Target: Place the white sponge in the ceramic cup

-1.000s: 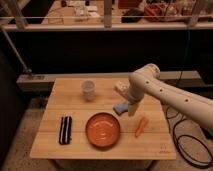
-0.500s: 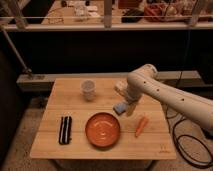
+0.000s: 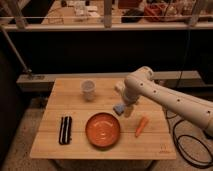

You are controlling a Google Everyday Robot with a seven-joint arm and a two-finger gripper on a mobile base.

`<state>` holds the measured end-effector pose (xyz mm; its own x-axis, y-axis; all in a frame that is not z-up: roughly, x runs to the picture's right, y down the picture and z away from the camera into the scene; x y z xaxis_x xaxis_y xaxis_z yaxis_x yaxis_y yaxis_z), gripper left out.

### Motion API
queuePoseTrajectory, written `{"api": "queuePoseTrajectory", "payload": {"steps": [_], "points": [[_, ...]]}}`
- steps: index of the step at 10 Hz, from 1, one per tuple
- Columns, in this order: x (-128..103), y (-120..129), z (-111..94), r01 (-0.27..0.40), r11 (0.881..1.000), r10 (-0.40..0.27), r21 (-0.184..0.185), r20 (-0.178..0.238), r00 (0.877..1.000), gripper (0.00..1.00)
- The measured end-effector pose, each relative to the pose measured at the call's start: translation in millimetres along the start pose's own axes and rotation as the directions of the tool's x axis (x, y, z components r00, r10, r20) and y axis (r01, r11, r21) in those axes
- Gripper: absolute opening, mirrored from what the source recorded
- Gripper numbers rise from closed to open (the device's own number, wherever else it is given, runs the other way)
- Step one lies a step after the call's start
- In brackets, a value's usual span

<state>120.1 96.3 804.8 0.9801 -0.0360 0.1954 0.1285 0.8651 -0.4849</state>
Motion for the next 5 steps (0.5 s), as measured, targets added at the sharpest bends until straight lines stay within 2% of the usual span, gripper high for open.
{"api": "queuePoseTrajectory", "payload": {"steps": [5], "points": [[-0.8,3.2,19.0,-0.003,1.0,0.003,-0.013,0.009,1.0,0.8]]}}
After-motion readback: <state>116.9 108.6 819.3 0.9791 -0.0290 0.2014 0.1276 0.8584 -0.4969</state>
